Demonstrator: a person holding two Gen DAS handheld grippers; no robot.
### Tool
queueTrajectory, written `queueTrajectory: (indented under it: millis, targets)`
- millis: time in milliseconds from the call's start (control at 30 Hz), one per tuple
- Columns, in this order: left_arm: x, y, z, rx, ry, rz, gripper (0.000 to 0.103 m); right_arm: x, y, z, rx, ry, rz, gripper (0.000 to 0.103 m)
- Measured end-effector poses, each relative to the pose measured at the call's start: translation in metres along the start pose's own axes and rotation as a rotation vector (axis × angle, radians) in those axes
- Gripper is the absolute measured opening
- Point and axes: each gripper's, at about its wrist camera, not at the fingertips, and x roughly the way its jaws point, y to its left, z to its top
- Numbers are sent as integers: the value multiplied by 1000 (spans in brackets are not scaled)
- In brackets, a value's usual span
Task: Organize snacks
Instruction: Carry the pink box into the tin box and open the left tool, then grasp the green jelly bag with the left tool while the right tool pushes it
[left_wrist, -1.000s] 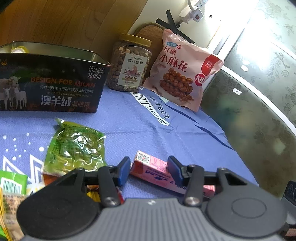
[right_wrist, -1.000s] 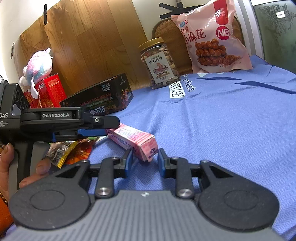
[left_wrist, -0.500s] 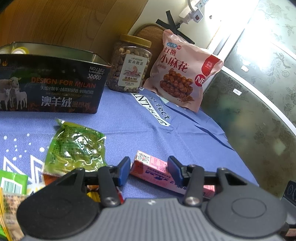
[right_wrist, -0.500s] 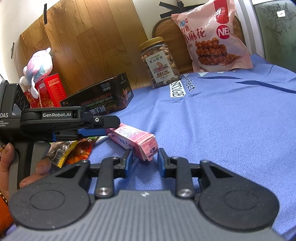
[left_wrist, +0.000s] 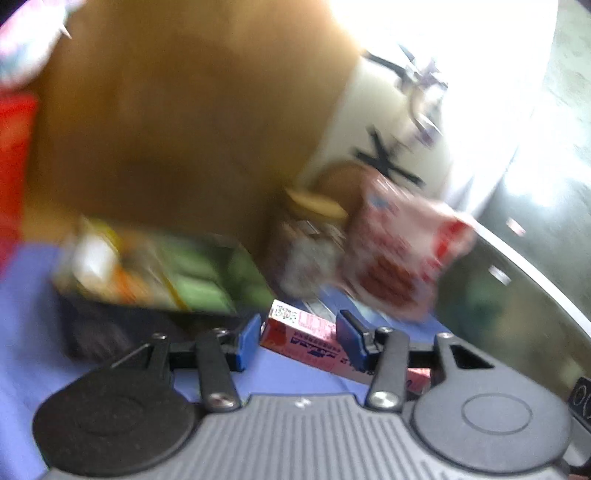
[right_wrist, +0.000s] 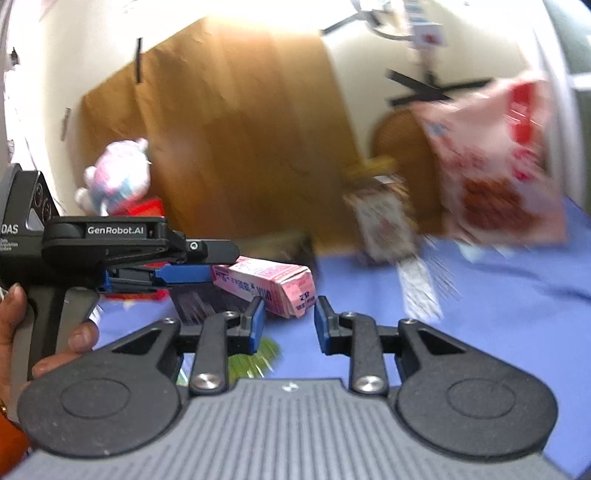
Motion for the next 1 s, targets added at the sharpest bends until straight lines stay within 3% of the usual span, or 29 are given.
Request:
queueTrajectory:
  millis: [133, 233, 300, 433, 533, 700, 767, 833, 900, 933, 1000]
  targets:
    - [17, 36, 34, 0, -34, 120, 49, 70, 12, 26, -16, 25, 50, 34]
    - [56, 59, 40, 8, 62, 184, 50, 113, 17, 27, -91, 90, -37, 38]
    - [62, 62, 36, 15, 97, 214, 48, 114, 12, 24, -86, 101, -73, 38]
    - [20, 60, 18, 30, 18, 116, 48, 71, -9, 4, 33, 95, -9, 38]
    - [9, 55, -6, 37, 94, 21, 48, 50, -18, -23, 114, 170, 31, 38]
    - [28, 50, -41, 47, 278, -21, 51, 43, 4, -54, 43, 262, 62, 39]
    - [39, 52, -51, 27, 335, -10, 51, 54, 10, -55, 18, 299, 48, 47]
    - [46, 57, -62, -30, 392, -32, 48, 63, 9, -57, 35, 325, 37, 48]
    - [49, 56, -71, -80, 385, -74, 47, 67, 7, -60, 55, 311, 66, 49]
    - [45, 53, -74, -63, 370, -61, 45, 71, 9, -60, 51, 302, 59, 50]
    - [42, 49, -76, -60, 365, -46, 39, 70, 20, -63, -2, 293, 46, 42]
